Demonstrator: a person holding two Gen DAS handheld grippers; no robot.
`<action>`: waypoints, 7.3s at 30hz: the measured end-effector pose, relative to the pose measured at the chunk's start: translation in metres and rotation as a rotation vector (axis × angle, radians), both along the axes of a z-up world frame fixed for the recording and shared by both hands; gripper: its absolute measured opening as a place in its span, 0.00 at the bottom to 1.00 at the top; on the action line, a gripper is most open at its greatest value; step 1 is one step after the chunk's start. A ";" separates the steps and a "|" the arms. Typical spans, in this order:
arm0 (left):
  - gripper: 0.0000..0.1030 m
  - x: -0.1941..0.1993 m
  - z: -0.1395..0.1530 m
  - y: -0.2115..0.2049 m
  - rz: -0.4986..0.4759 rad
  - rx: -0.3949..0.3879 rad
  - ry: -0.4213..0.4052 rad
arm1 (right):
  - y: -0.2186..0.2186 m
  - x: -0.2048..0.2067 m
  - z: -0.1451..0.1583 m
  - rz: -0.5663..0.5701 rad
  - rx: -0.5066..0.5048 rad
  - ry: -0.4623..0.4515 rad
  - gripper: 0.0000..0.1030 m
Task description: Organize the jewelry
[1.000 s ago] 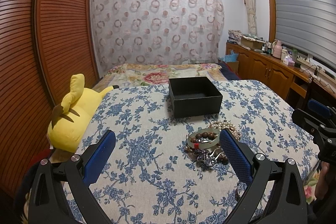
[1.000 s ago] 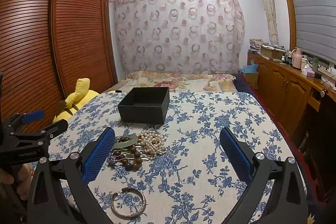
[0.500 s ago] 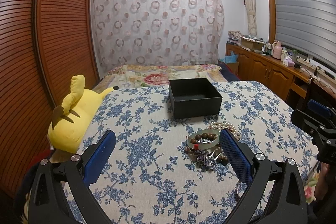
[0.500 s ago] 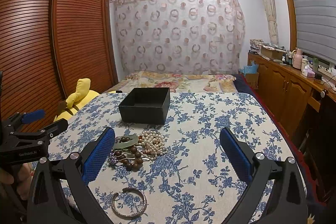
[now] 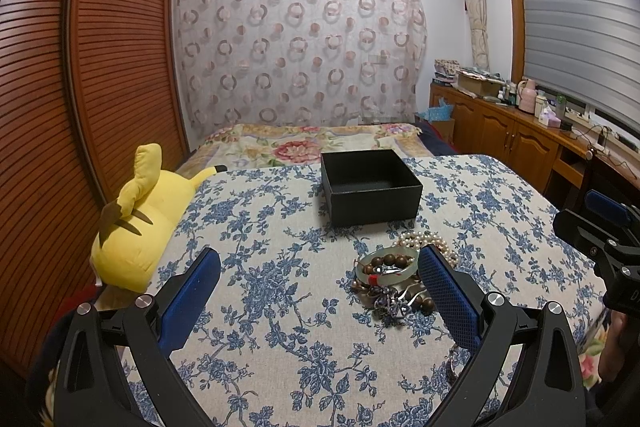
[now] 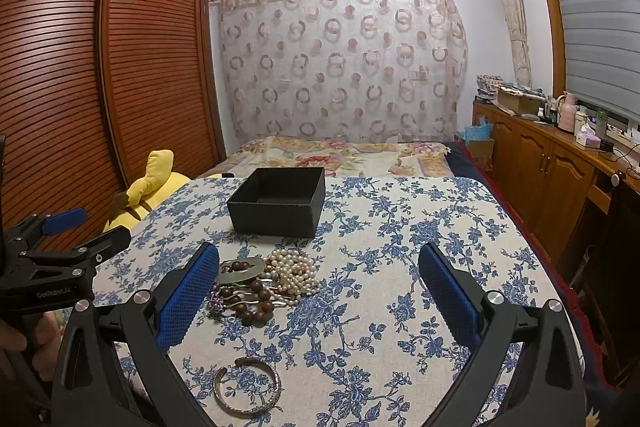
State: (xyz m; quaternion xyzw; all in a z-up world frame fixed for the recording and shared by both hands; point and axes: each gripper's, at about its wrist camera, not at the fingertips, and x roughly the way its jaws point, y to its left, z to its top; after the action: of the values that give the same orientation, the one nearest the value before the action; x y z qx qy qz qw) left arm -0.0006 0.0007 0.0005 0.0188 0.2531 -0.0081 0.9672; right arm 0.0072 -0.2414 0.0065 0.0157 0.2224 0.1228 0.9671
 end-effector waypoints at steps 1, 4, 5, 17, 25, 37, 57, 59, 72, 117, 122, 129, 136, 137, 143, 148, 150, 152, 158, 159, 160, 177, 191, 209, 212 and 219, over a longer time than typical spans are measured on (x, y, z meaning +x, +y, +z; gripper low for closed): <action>0.93 0.000 0.000 0.000 -0.001 -0.001 0.000 | 0.000 0.000 0.000 0.000 0.000 -0.001 0.98; 0.93 0.000 0.000 0.000 -0.001 0.000 -0.001 | 0.001 -0.001 0.003 0.000 0.000 -0.001 0.98; 0.93 0.000 0.000 0.000 -0.001 0.000 -0.001 | 0.001 -0.001 0.003 0.000 0.000 0.000 0.98; 0.93 0.004 -0.002 -0.002 -0.016 -0.002 0.045 | 0.011 0.002 0.000 0.041 -0.002 0.030 0.98; 0.93 0.014 -0.033 0.003 -0.025 -0.012 0.096 | 0.016 0.006 -0.020 0.109 -0.033 0.075 0.98; 0.93 0.024 -0.050 0.007 -0.053 -0.029 0.151 | 0.032 0.015 -0.062 0.259 -0.094 0.240 0.63; 0.93 0.064 -0.071 -0.006 -0.224 -0.079 0.255 | 0.039 0.031 -0.096 0.343 -0.219 0.349 0.07; 0.87 0.068 -0.069 -0.009 -0.243 -0.084 0.256 | 0.036 0.036 -0.096 0.327 -0.219 0.344 0.07; 0.62 0.101 -0.072 -0.030 -0.322 -0.083 0.296 | 0.031 0.052 -0.095 0.287 -0.230 0.329 0.07; 0.08 0.149 -0.027 -0.016 -0.385 -0.087 0.204 | 0.025 0.091 -0.055 0.266 -0.230 0.214 0.06; 0.08 0.176 -0.020 -0.019 -0.380 -0.083 0.194 | 0.024 0.120 -0.040 0.240 -0.237 0.169 0.06; 0.08 0.215 -0.016 -0.022 -0.375 -0.092 0.210 | 0.023 0.164 -0.019 0.202 -0.226 0.128 0.06; 0.08 0.238 -0.025 -0.024 -0.373 -0.114 0.240 | 0.033 0.206 -0.022 0.191 -0.215 0.138 0.06; 0.08 0.239 -0.026 -0.025 -0.368 -0.106 0.242 | 0.036 0.212 -0.024 0.194 -0.216 0.142 0.06; 0.08 0.242 -0.032 -0.022 -0.347 -0.111 0.251 | 0.053 0.228 -0.032 0.217 -0.237 0.144 0.06; 0.09 0.234 -0.030 -0.011 -0.319 -0.116 0.232 | 0.069 0.234 -0.037 0.253 -0.261 0.146 0.06; 0.16 0.231 -0.029 -0.005 -0.310 -0.119 0.227 | 0.075 0.236 -0.039 0.263 -0.270 0.153 0.06; 0.18 0.227 -0.030 0.000 -0.296 -0.114 0.226 | 0.081 0.236 -0.042 0.277 -0.277 0.162 0.06; 0.26 0.210 -0.034 0.014 -0.279 -0.113 0.218 | 0.089 0.241 -0.050 0.300 -0.298 0.186 0.11; 0.27 0.207 -0.035 0.015 -0.277 -0.115 0.218 | 0.090 0.240 -0.050 0.302 -0.299 0.181 0.11; 0.28 0.203 -0.036 0.017 -0.278 -0.117 0.217 | 0.090 0.238 -0.049 0.309 -0.299 0.176 0.11; 0.51 0.137 -0.044 0.007 -0.311 -0.071 0.194 | 0.045 0.158 -0.026 0.318 -0.164 0.141 0.12; 0.76 0.090 -0.059 0.003 -0.330 -0.075 0.221 | 0.036 0.091 -0.070 0.342 -0.155 0.247 0.25; 0.71 0.074 -0.085 -0.038 -0.448 -0.054 0.300 | 0.028 0.080 -0.087 0.326 -0.144 0.286 0.46; 0.70 0.077 -0.088 -0.041 -0.449 -0.042 0.312 | 0.027 0.080 -0.086 0.325 -0.138 0.288 0.46; 0.59 0.085 -0.093 -0.044 -0.444 -0.016 0.334 | 0.026 0.080 -0.086 0.328 -0.128 0.288 0.46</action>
State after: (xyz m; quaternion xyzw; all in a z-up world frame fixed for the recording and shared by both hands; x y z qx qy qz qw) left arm 0.0847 -0.0433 -0.0921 0.0643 0.3985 -0.2248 0.8869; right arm 0.0874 -0.2154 -0.0797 -0.0649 0.3653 0.2604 0.8914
